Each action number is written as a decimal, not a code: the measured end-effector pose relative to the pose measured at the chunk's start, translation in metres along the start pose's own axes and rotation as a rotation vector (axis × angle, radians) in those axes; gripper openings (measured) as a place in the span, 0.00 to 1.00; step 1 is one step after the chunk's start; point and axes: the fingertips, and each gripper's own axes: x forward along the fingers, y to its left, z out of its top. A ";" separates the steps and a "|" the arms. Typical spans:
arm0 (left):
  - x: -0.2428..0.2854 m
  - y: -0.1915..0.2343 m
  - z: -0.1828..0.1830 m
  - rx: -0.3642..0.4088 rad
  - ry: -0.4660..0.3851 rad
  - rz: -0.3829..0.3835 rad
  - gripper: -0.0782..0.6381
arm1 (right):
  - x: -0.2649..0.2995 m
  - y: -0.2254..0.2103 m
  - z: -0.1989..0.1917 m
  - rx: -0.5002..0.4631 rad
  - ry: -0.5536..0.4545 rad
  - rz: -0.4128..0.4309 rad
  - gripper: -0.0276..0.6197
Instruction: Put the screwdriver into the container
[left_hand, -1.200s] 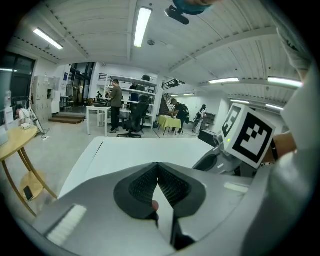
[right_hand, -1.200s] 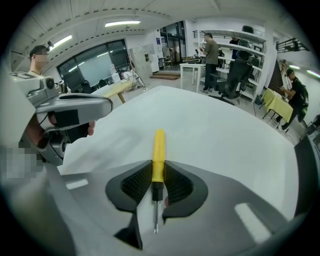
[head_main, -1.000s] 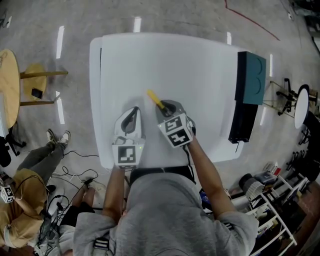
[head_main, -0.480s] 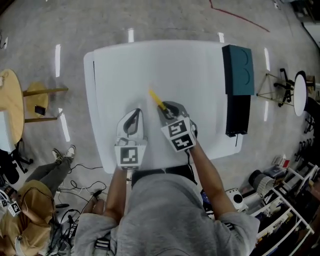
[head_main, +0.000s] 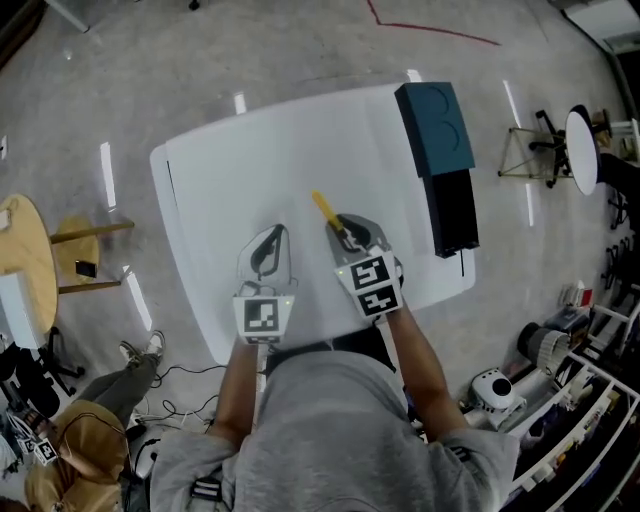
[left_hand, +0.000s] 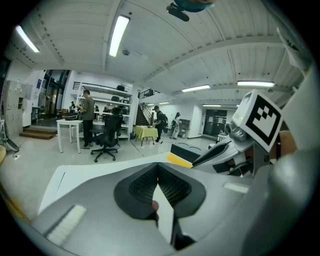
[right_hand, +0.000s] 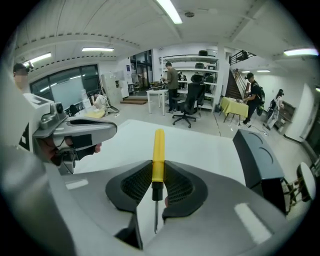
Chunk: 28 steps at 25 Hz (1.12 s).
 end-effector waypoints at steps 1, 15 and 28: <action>0.002 -0.004 0.001 0.006 -0.002 -0.016 0.13 | -0.006 -0.004 0.000 0.013 -0.009 -0.018 0.16; 0.022 -0.095 0.018 0.100 -0.023 -0.232 0.13 | -0.091 -0.067 -0.035 0.198 -0.104 -0.232 0.16; 0.034 -0.149 0.017 0.152 -0.005 -0.282 0.13 | -0.130 -0.109 -0.076 0.265 -0.142 -0.288 0.16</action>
